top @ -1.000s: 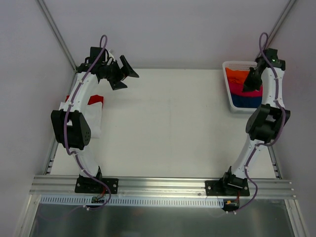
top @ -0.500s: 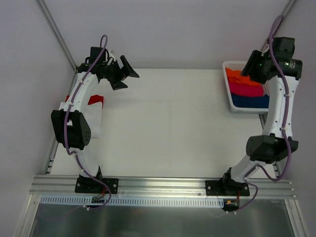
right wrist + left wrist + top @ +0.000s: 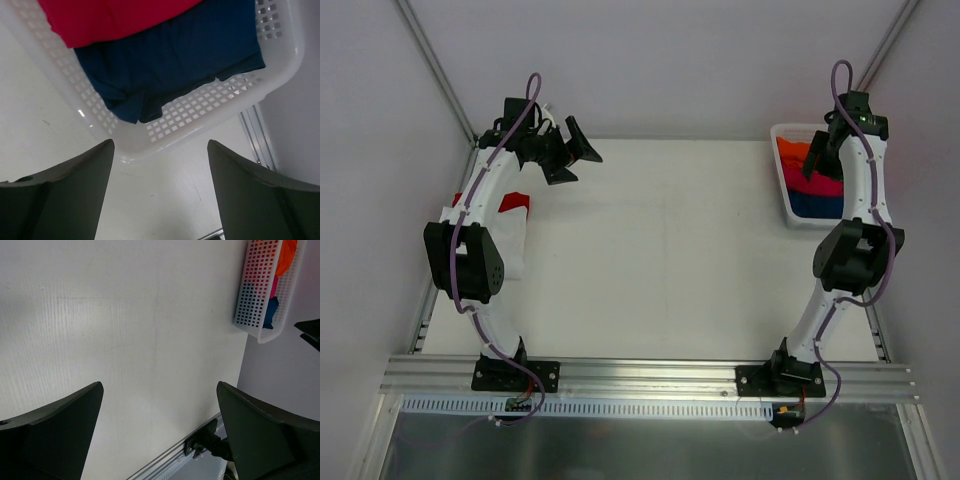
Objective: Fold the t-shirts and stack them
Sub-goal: Grab the tshirt from the pile
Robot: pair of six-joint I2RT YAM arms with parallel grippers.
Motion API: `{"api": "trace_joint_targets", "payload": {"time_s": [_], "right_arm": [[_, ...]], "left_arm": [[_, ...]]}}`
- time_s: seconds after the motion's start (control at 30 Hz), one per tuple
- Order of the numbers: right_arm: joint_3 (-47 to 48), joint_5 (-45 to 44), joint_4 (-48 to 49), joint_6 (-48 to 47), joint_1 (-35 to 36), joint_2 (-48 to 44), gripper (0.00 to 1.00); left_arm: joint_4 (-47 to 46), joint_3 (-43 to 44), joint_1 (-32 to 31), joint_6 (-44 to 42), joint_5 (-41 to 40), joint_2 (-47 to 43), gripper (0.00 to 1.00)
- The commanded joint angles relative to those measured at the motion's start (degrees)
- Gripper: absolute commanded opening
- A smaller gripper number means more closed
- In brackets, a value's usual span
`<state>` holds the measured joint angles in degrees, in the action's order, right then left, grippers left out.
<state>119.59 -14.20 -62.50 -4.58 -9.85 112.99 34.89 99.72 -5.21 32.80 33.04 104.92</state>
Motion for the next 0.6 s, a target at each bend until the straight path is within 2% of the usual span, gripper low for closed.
{"api": "trace_joint_targets", "payload": {"time_s": [0.0, 0.1, 0.43, 0.5, 0.57], "right_arm": [[2.23, -8.65, -1.40, -1.66, 0.27, 4.06, 0.80], [1.09, -10.33, -1.31, -1.58, -0.26, 6.36, 0.80], [-1.47, -3.12, 0.71, 0.54, -5.35, 13.04, 0.83], [-0.86, -3.56, 0.71, -0.69, -5.71, 13.66, 0.89], [-0.76, -3.39, 0.63, -1.13, -6.41, 14.10, 0.90]], "left_arm": [[-0.53, 1.79, -0.24, -2.04, 2.91, -2.18, 0.99], [-0.53, 2.14, -0.24, -1.60, 3.79, -2.35, 0.99], [-0.53, 2.14, -0.24, -0.72, 4.05, -3.94, 0.99], [-0.53, 1.79, -0.24, -0.54, 3.97, -4.29, 0.99], [-0.53, 1.44, -0.24, -0.37, 3.53, -4.64, 0.99]]}}
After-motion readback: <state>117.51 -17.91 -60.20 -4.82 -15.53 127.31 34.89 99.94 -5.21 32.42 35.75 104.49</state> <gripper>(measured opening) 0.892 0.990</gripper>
